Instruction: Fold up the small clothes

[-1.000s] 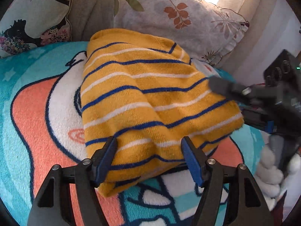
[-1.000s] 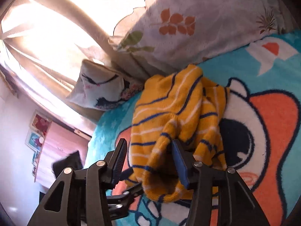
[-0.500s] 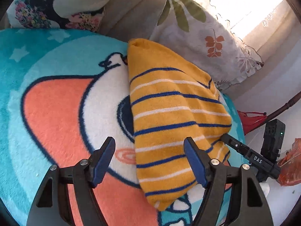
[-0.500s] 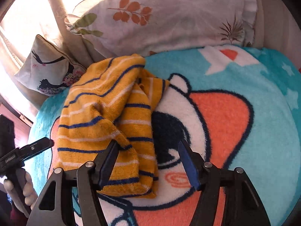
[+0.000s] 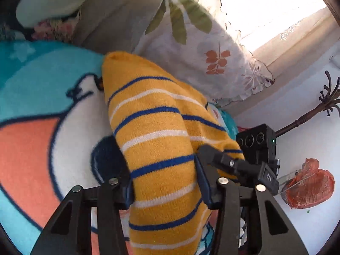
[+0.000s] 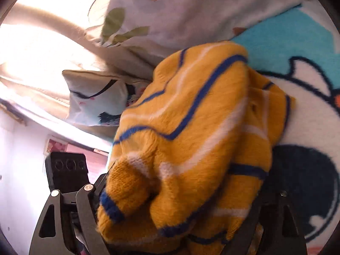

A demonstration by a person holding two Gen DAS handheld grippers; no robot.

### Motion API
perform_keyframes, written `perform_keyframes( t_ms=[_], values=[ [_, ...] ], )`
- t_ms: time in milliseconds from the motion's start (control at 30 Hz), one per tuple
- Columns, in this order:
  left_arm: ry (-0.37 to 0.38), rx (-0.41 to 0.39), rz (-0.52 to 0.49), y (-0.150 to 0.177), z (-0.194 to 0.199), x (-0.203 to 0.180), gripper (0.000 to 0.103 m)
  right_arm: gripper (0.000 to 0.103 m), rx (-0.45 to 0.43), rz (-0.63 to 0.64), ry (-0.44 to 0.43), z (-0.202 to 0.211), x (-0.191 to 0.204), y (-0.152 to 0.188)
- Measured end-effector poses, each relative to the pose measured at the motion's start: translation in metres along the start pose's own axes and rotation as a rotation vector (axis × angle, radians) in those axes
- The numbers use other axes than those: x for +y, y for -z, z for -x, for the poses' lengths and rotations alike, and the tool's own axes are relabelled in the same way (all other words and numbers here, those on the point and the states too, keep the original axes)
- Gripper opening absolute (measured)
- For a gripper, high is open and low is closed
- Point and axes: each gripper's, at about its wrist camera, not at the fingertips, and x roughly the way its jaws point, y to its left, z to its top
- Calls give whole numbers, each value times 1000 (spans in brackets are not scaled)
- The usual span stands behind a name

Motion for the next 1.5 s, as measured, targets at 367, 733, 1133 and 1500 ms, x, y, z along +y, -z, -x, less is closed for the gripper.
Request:
perform_keyframes(
  t_ms=[367, 733, 1133, 1500],
  values=[
    [-190, -7, 21, 29, 38, 34, 54, 88, -128, 199, 306, 58, 33, 36],
    [-288, -75, -194, 38, 0, -21, 69, 68, -231, 124, 553, 94, 35, -4],
    [-347, -62, -284, 69, -13, -19, 72, 46, -293, 43, 414, 60, 23, -12],
    [-327, -78, -272, 73, -12, -19, 76, 7, -144, 224, 510, 20, 57, -18]
  ],
)
